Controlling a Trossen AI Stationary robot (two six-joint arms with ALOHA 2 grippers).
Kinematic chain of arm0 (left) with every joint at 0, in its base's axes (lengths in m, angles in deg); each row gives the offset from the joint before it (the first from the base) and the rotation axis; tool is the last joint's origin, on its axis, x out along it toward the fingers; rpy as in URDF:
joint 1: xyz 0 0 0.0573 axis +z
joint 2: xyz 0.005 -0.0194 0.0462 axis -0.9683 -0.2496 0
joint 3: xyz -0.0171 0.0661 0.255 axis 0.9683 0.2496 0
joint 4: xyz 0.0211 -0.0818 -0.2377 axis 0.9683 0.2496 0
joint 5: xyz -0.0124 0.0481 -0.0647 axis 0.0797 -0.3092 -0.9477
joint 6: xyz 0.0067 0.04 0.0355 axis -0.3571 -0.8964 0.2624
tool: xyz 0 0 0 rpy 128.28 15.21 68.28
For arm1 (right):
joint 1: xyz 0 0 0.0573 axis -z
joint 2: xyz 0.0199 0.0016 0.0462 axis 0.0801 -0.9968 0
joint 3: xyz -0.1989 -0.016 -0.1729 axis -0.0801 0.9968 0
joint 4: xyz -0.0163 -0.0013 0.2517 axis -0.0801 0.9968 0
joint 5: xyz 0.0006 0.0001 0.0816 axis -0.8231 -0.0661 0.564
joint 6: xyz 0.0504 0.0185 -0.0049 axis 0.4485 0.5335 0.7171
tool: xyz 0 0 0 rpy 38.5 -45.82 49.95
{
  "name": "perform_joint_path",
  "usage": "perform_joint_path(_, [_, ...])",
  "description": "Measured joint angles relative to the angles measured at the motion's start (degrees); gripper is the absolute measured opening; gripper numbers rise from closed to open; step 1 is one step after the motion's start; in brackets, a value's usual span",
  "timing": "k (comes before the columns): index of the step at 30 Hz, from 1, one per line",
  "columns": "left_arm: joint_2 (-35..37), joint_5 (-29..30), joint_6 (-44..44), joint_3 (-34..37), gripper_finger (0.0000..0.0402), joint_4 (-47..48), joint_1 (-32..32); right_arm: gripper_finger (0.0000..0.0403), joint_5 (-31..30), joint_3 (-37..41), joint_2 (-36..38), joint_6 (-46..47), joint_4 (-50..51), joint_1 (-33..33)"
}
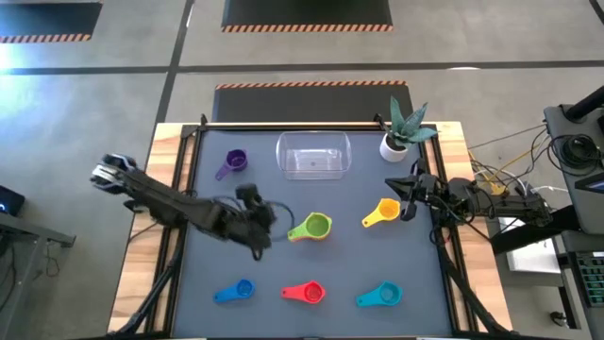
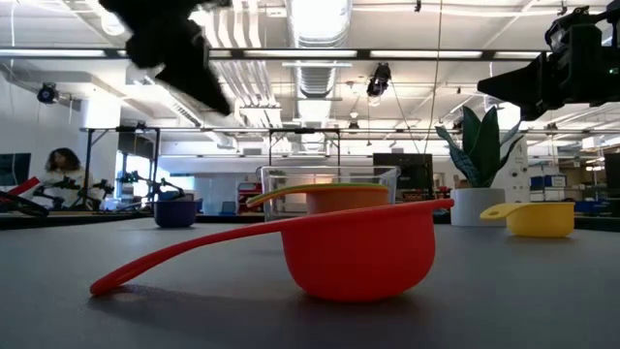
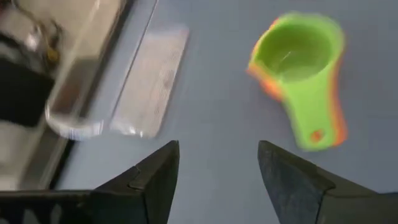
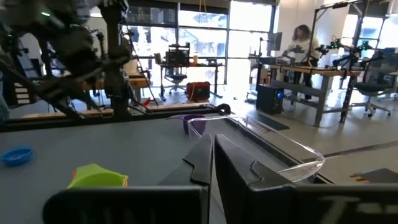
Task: Nest measuring cups in basket
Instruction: Stack the violet measuring cup on top of the green measuring cup
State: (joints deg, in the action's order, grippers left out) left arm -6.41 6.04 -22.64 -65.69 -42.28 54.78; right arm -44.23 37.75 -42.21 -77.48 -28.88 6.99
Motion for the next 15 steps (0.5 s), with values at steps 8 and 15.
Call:
perform_joint_path(8, [21.41, -12.61, 5.38, 15.34, 0.0180, -0.38, 17.73, 0.0009, -0.35, 0.01, 0.00, 0.01, -0.01, 0.00])
perform_joint_path(15, [31.08, -23.98, 2.44, 19.94, 0.0180, 0.90, 38.49, 0.0009, -0.51, -0.01, 0.00, 0.00, -0.01, 0.00])
